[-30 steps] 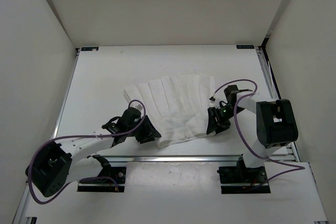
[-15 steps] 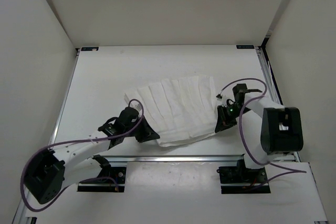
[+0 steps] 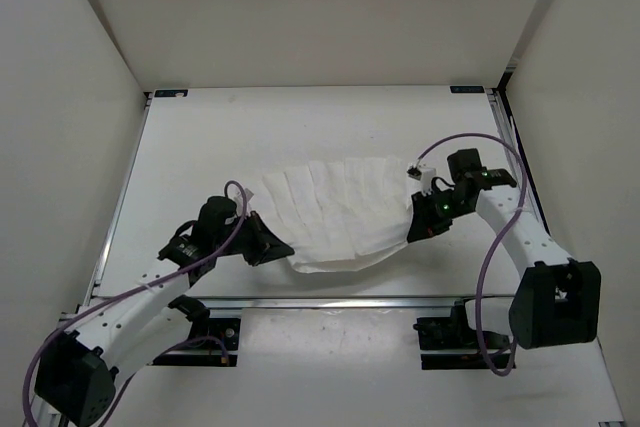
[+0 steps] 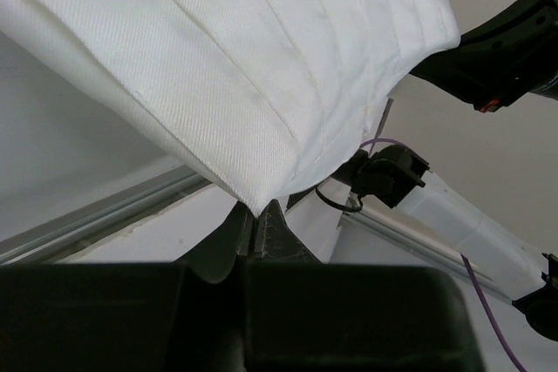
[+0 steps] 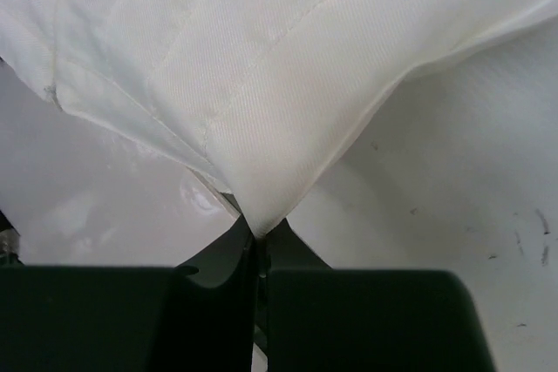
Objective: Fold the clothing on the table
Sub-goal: Fold the skirt
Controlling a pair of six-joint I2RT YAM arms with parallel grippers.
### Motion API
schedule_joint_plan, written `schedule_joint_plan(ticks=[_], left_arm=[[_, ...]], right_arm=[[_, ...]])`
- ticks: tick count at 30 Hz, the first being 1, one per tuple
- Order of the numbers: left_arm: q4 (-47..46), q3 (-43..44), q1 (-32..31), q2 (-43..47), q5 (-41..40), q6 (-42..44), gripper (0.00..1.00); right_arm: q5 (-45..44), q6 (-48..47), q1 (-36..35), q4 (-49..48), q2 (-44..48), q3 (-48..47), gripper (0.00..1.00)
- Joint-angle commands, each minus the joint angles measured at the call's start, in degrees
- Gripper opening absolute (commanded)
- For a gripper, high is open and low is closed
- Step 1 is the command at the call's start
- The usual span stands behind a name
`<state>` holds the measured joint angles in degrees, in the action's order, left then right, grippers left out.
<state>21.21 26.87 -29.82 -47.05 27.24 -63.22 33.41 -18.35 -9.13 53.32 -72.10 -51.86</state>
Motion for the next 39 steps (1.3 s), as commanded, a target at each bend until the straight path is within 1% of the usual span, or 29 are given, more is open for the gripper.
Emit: schedule_joint_plan(ticks=[1,2,5,6,8,9,10,11,12,13,14,15,16,17,18,19,20,21,23,25,26,27,28,30,31,32,33,36,39], left_arm=[[-1.0,1.5,2.0,-0.8,4.0,-0.3,0.00],[-1.5,2.0,2.2,-1.3,4.0,-0.8,0.00],[-8.4,3.3,5.5,-5.1,5.3,-4.2,0.00],[-12.4,3.4,6.4,-6.2,5.6,-6.1,0.00],[-18.1,6.0,9.7,-12.7,5.3,-8.1,0.00],[-24.1,7.0,10.5,-15.4,4.9,-10.3,0.00],[-30.9,9.9,12.5,-20.5,4.7,-11.2,0.00],[-33.2,13.6,14.4,-26.5,3.3,-11.3,0.00],[-35.9,15.5,15.8,-29.7,2.1,-10.4,0.16],[-36.4,18.7,18.7,-34.9,-0.2,-9.6,0.52],[-37.1,20.7,21.2,-38.5,-1.3,-10.7,0.55],[-43.3,20.3,23.0,-39.9,-3.1,-12.4,0.60],[-47.6,21.6,23.8,-40.5,-4.8,-13.7,0.98],[-46.5,22.6,24.2,-40.6,-5.8,-12.7,0.99],[-44.8,25.9,24.6,-41.4,-5.6,-11.5,0.98],[-40.6,27.3,24.6,-41.7,-5.4,-9.4,0.99],[-37.1,28.7,24.4,-42.0,-4.8,-7.9,0.99],[-35.3,27.7,24.1,-40.9,-4.7,-6.9,0.99],[-35.5,22.9,23.3,-37.9,-5.5,-6.0,0.99],[-36.4,16.2,22.0,-33.8,-4.7,-5.5,0.99],[-35.0,15.8,21.0,-33.3,-3.8,-4.0,0.99],[-31.4,15.8,20.3,-33.1,-2.7,-0.5,0.99],[-28.8,18.5,18.4,-33.4,-2.8,2.0,0.99],[-15.0,23.6,15.9,-34.9,-4.4,12.8,0.99],[-9.6,27.5,14.9,-36.5,-4.6,15.2,0.99],[-7.9,29.5,15.0,-38.0,-4.9,18.5,0.98],[-6.5,29.9,14.6,-38.8,-3.8,19.5,0.99],[-9.7,28.6,16.1,-42.7,0.2,19.1,0.99],[-7.1,31.2,15.6,-46.3,-1.8,22.8,0.98]], right_arm=[[4.5,-2.0,2.4,2.0,-3.2,-7.9,0.00],[4.6,-1.9,2.3,2.1,-4.4,-11.0,0.00],[3.1,0.7,1.6,-1.9,-7.6,-17.7,0.00],[2.8,1.4,1.4,-4.3,-9.4,-20.5,0.00],[1.8,3.0,0.4,-7.9,-13.5,-25.8,0.00],[1.1,5.5,0.0,-10.9,-17.2,-30.0,0.04],[0.4,7.4,0.0,-14.8,-19.4,-31.8,0.31],[-1.0,13.1,0.4,-16.8,-24.5,-37.3,0.86],[-2.1,18.0,1.3,-19.6,-30.3,-42.2,0.99],[-4.0,19.3,1.3,-20.1,-35.3,-47.5,0.99],[-5.6,17.1,0.1,-19.6,-36.7,-49.9,0.99],[-8.8,13.9,0.0,-17.2,-39.2,-54.4,0.99],[-8.0,13.5,0.4,-15.4,-40.8,-57.5,0.99],[-6.6,13.9,2.4,-13.6,-41.5,-58.6,0.99],[-4.2,15.3,4.5,-13.3,-42.3,-59.3,0.99],[-1.9,15.7,5.3,-13.2,-41.8,-57.6,1.00],[-1.7,15.5,6.4,-14.0,-41.6,-56.1,0.99],[-2.5,14.8,7.0,-13.9,-40.2,-53.1,0.99],[-2.1,12.0,7.8,-11.7,-39.9,-49.9,0.99],[-1.5,10.5,8.5,-10.9,-39.9,-48.5,0.99],[-3.0,9.2,8.9,-9.6,-39.6,-48.7,0.99],[-3.3,8.4,9.0,-9.1,-40.0,-48.8,0.99],[-4.7,6.7,9.0,-8.4,-40.7,-49.7,0.99],[-8.2,3.8,8.8,-7.0,-42.2,-51.5,0.99],[-8.4,2.8,8.7,-6.8,-42.4,-52.0,0.99],[-9.4,1.0,8.4,-6.9,-43.1,-52.6,0.99],[-9.4,-1.2,8.6,-7.8,-43.7,-53.3,0.99],[-5.7,-6.1,8.9,-11.5,-44.3,-52.2,0.97],[-3.0,-8.8,9.0,-15.5,-45.3,-48.7,0.96]])
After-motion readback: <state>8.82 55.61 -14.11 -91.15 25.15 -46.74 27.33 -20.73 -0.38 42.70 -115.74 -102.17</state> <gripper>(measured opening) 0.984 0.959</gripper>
